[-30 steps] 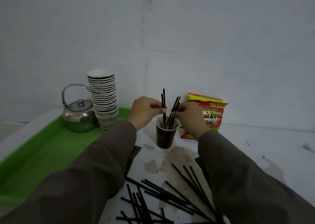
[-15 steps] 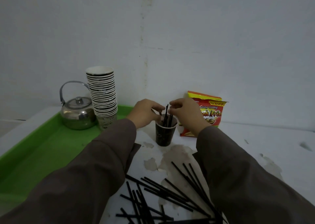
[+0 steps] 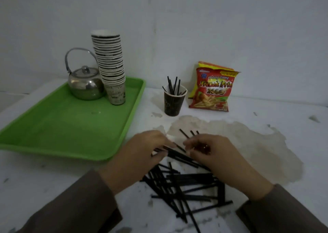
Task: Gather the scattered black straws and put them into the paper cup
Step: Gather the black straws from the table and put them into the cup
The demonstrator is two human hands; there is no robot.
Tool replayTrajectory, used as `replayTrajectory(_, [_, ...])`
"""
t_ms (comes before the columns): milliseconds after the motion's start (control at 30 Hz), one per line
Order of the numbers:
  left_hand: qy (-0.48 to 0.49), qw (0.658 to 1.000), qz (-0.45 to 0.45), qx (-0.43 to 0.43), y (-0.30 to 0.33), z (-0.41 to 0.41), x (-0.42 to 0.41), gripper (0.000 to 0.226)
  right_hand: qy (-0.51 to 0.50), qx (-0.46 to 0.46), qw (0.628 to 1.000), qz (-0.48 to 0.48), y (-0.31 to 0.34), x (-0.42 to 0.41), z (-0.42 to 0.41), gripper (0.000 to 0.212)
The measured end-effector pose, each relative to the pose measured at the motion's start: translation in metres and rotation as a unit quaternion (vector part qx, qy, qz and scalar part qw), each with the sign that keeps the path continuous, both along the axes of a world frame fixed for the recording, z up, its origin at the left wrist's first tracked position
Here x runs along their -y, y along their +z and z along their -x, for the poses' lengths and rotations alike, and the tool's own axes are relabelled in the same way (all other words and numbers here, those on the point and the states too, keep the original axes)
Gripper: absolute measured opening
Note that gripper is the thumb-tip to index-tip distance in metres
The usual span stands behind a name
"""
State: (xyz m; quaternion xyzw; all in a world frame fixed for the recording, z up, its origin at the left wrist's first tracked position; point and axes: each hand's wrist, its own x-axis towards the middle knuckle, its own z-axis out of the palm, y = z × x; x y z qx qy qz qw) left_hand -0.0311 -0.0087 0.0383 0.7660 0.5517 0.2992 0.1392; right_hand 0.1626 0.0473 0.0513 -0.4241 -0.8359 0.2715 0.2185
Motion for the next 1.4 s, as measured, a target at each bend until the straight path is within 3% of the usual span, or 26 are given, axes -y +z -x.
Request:
replayTrajectory(67, [-0.006,0.999,0.024,-0.025,-0.013,-0.001,0.015,0.024,0.013,0.026,1.0,-0.005,-0.009,0.015,-0.007,0.017])
replayTrajectory(400, [-0.049,0.989,-0.026,-0.136,-0.037,-0.003,0.028,0.044,0.046,0.088,0.989,-0.113,-0.04,0.043,-0.017,0.023])
replayTrajectory(600, [-0.057,0.988,-0.027,-0.143,-0.036,-0.002,0.03,0.04,0.064,0.127,0.974,-0.178,-0.044,0.047,-0.014,0.02])
replayTrajectory(733, [-0.067,0.984,-0.039,-0.162,-0.034,-0.004,0.03,0.024,0.065,0.132,0.968,-0.205,-0.049,0.047,-0.012,0.02])
replayTrajectory(1133, [-0.05,0.981,-0.076,-0.168,-0.047,-0.009,0.027,0.015,0.042,0.152,0.953,-0.26,-0.051,0.048,-0.008,0.016])
replayTrajectory(1400, [-0.03,0.991,-0.085,-0.098,-0.041,-0.013,0.025,0.018,0.04,0.159,0.945,-0.284,-0.056,0.048,-0.011,0.044])
